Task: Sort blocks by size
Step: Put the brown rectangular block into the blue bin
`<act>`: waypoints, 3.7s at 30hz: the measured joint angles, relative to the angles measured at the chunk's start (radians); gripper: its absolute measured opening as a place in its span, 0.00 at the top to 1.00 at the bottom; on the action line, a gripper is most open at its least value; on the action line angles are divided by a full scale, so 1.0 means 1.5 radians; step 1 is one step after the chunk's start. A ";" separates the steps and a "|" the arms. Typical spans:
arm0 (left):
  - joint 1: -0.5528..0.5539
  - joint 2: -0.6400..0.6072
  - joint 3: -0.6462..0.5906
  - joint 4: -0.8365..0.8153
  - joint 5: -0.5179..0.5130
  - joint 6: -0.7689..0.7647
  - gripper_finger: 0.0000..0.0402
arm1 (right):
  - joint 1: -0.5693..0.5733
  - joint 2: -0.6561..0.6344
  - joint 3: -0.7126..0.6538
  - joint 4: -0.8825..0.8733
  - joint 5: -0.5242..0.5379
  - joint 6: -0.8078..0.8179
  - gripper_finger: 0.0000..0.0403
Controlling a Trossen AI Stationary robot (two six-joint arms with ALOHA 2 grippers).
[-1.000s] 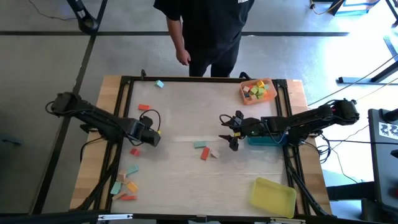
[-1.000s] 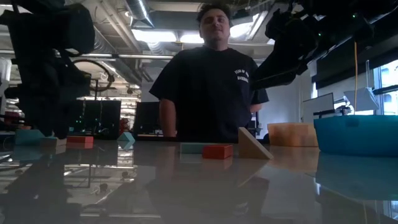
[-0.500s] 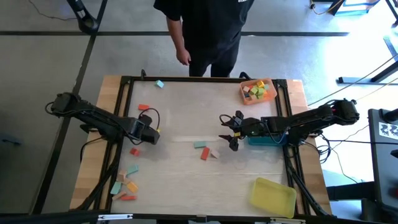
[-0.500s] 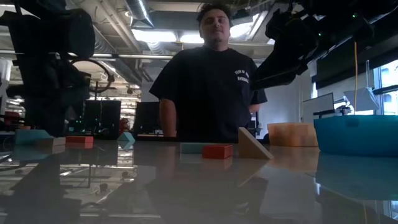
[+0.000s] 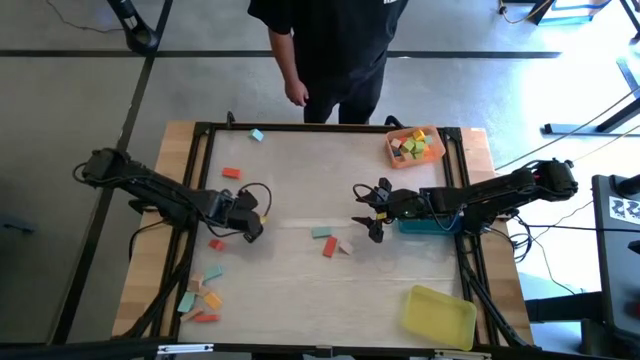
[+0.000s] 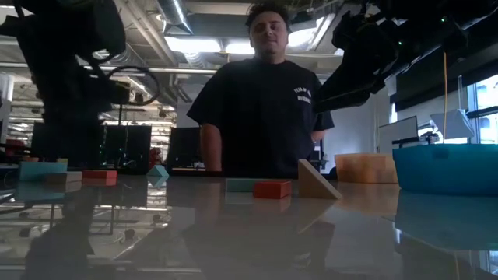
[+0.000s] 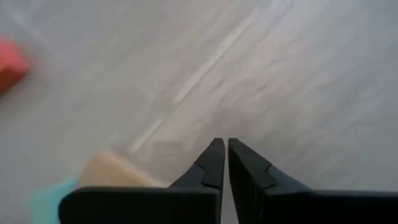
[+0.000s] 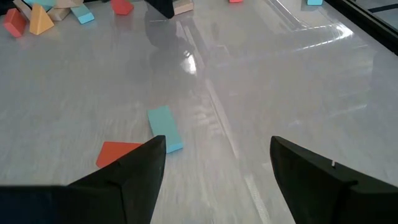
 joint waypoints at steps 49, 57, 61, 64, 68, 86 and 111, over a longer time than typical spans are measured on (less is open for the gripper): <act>-0.091 -0.002 0.039 0.225 -0.007 0.230 0.99 | 0.000 0.000 0.000 -0.002 0.000 0.000 0.29; -0.057 -0.001 0.036 0.150 0.026 0.059 0.69 | 0.000 0.000 0.000 -0.001 0.000 -0.005 0.29; -0.044 0.001 0.020 0.147 0.025 -0.027 0.51 | 0.000 0.000 0.000 -0.001 0.000 -0.008 0.29; -0.038 0.001 0.007 0.143 0.022 -0.087 0.43 | 0.000 0.000 0.000 -0.001 0.000 -0.008 0.29; -0.037 0.001 -0.014 0.151 0.012 -0.127 0.41 | 0.000 0.000 0.000 -0.001 0.000 -0.008 0.29; -0.042 0.076 -0.076 0.316 -0.012 -0.103 0.41 | -0.001 0.000 0.000 -0.002 0.000 -0.007 0.29; -0.049 0.114 -0.069 0.308 -0.004 0.156 0.72 | 0.000 0.000 0.000 -0.005 0.000 -0.007 0.29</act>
